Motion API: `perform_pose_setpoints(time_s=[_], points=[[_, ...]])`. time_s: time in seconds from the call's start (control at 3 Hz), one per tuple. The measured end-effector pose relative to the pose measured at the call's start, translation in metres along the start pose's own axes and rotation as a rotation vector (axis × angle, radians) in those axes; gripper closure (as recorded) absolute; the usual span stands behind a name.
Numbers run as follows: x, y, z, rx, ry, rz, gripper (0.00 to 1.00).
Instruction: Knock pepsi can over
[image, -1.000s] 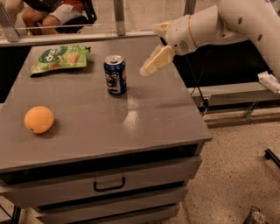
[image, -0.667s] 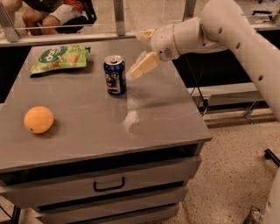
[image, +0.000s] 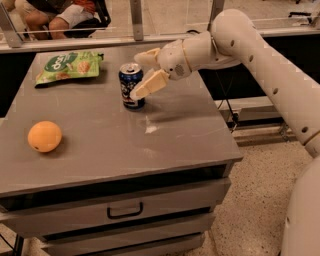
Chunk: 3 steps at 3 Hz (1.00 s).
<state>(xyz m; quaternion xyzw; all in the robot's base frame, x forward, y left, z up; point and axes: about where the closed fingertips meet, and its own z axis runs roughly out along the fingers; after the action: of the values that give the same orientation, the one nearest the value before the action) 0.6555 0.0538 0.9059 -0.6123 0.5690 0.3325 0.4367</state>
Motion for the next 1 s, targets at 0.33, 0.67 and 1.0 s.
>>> perform_pose_setpoints(time_s=[0.33, 0.67, 1.0], points=[[0.004, 0.025, 0.018, -0.1, -0.016, 0.008, 0.41], [0.009, 0.041, 0.03, -0.159, -0.027, 0.024, 0.64], [0.007, 0.042, 0.023, -0.163, -0.034, 0.023, 0.78]])
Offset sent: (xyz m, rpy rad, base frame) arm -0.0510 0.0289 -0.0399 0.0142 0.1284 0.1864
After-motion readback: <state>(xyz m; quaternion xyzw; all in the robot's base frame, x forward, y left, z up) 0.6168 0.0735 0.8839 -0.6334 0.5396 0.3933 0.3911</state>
